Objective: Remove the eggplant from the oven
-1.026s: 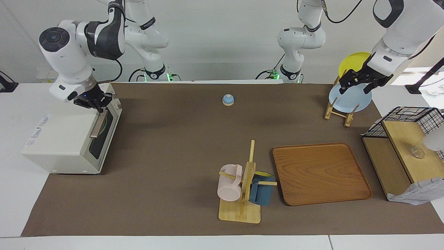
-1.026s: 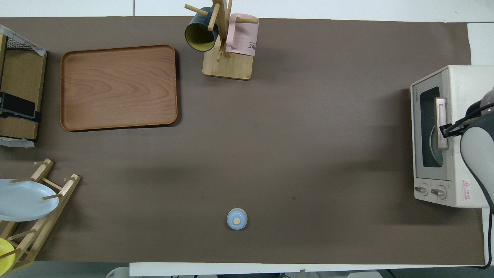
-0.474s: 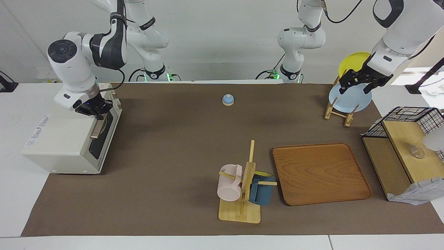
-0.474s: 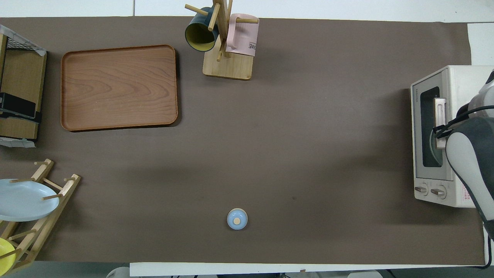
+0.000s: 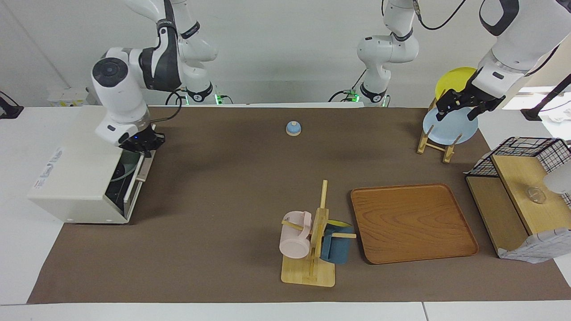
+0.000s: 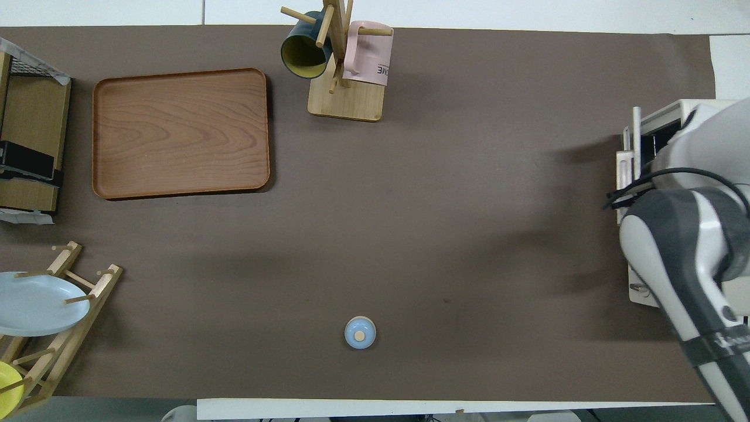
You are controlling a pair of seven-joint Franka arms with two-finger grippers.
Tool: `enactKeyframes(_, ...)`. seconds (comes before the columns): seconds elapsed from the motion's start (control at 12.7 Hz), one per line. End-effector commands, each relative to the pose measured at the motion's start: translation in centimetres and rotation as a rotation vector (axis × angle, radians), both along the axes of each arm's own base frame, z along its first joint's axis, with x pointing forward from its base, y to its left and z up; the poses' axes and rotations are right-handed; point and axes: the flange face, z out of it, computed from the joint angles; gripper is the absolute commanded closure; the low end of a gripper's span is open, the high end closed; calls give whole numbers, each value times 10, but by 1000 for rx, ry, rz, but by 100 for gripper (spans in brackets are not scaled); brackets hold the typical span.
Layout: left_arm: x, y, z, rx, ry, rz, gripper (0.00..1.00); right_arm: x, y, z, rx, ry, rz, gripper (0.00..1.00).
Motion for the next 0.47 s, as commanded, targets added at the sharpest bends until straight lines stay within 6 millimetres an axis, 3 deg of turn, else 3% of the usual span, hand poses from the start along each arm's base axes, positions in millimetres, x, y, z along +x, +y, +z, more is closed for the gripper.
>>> enactKeyframes(0.0, -6, 2, 0, 2, 11, 1, 0, 24, 6, -88, 9, -4, -39, 99)
enactKeyframes(0.16, -6, 2, 0, 2, 11, 1, 0, 30, 14, -99, 16, -1, -32, 99)
enactKeyframes(0.24, -6, 1, 0, 2, 11, 0, 0, 35, 35, -87, 27, -2, -41, 98)
enactKeyframes(0.32, -6, 2, 0, 2, 11, 1, 0, 40, 54, -71, 68, 1, -86, 85)
enactKeyframes(0.39, -6, 2, 0, 2, 9, 1, 0, 42, 64, -58, 116, -7, -137, 60)
